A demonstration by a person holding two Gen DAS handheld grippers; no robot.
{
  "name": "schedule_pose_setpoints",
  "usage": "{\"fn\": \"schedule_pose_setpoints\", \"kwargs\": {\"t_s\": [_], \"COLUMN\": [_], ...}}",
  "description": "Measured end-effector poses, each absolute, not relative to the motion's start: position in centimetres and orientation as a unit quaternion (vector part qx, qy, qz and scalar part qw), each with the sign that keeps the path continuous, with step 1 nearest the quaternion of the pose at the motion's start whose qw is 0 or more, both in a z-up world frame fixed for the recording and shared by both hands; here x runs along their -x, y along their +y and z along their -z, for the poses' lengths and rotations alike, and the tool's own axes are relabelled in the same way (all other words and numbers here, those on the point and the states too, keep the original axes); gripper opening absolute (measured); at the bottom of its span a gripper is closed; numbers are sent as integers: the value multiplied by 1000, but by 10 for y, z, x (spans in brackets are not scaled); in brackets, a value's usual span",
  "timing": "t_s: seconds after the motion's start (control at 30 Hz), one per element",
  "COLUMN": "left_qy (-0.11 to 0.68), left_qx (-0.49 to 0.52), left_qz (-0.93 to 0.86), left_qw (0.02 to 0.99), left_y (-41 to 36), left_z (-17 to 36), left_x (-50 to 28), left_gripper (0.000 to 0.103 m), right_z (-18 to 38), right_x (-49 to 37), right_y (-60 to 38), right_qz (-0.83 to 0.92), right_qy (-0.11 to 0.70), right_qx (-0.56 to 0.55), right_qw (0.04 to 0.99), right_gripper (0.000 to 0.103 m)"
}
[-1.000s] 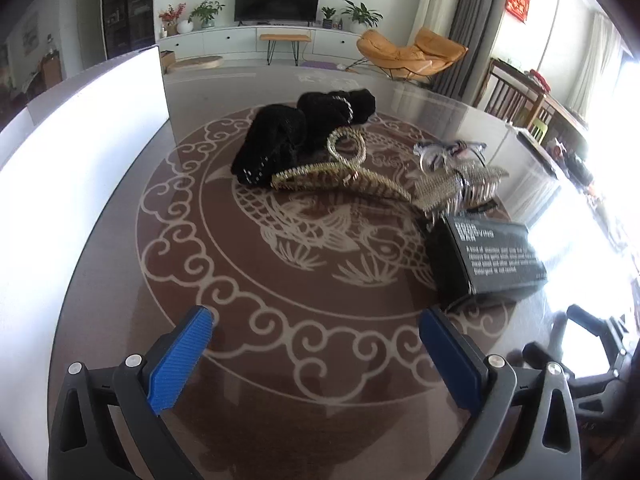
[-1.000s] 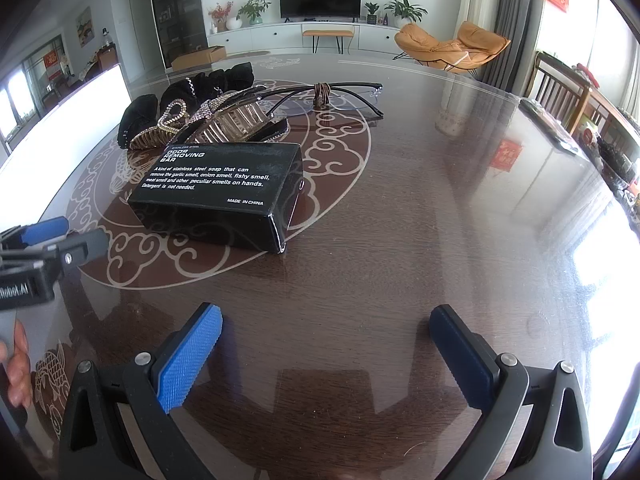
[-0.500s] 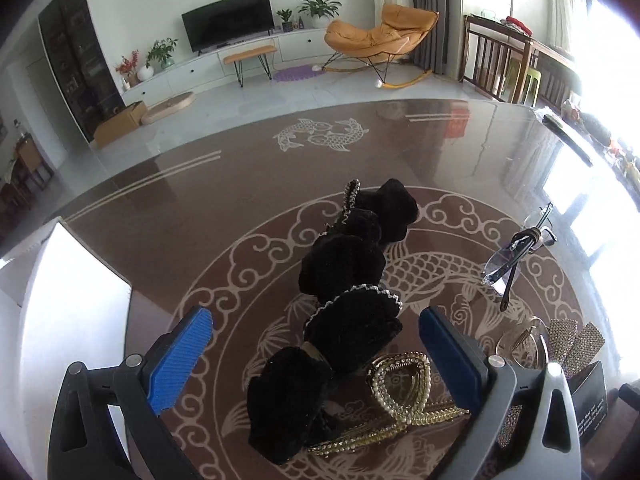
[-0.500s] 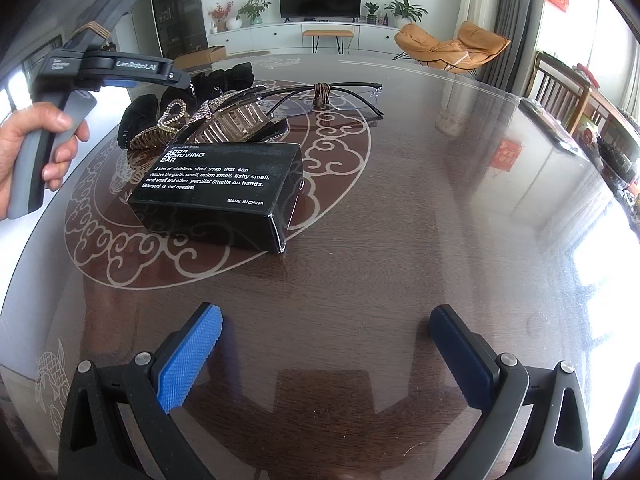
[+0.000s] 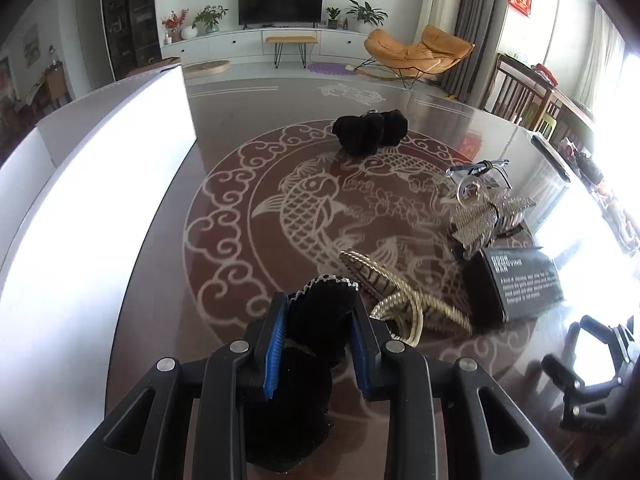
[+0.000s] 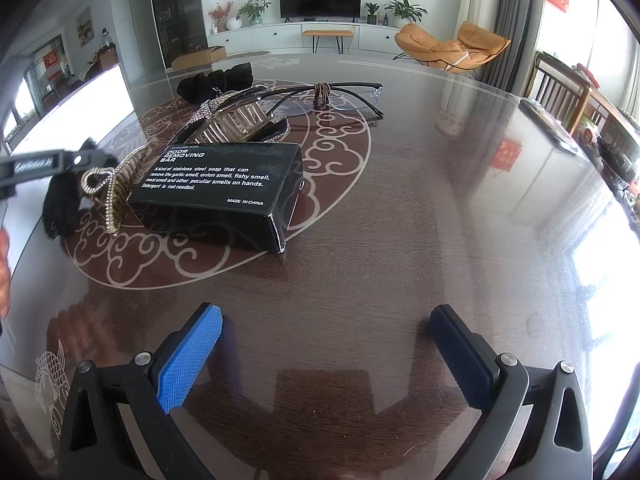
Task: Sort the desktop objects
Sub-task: 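Lower the left tool onto the black velvet scrunchie and close on it, then lift the black scrunchie with the left tool and hold it above the table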
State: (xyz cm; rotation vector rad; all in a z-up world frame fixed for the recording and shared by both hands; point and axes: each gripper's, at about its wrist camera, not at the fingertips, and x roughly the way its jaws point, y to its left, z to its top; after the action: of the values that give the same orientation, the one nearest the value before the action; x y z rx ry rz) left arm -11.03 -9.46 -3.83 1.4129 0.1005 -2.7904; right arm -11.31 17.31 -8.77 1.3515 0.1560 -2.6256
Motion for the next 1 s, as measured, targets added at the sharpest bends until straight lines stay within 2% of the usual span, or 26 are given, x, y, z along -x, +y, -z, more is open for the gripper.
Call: {"fn": "schedule_pose_setpoints", "kwargs": {"t_s": [0.07, 0.13, 0.2, 0.27, 0.57, 0.87, 1.0], "left_qy": [39, 52, 53, 48, 10, 41, 25], "left_qx": [-448, -446, -446, -433, -440, -441, -448], "left_qz": [893, 893, 893, 900, 898, 896, 894], "left_qw": [24, 25, 24, 22, -19, -1, -2], "left_y": [-101, -110, -114, -118, -120, -132, -126], "left_z": [39, 38, 38, 37, 57, 71, 72], "left_x": [87, 77, 73, 65, 54, 52, 55], "left_gripper": [31, 41, 76, 85, 86, 87, 93], "right_z": [88, 88, 88, 88, 88, 88, 88], "right_x": [113, 113, 113, 113, 113, 113, 113], "right_y": [173, 173, 173, 173, 173, 173, 173], "right_qz": [884, 884, 884, 884, 884, 884, 884], "right_qy": [53, 53, 53, 53, 53, 53, 53], "right_qx": [-455, -455, -455, -455, -455, -455, -455], "right_qw": [92, 92, 92, 92, 92, 92, 92], "right_gripper": [103, 103, 103, 103, 103, 103, 103]}}
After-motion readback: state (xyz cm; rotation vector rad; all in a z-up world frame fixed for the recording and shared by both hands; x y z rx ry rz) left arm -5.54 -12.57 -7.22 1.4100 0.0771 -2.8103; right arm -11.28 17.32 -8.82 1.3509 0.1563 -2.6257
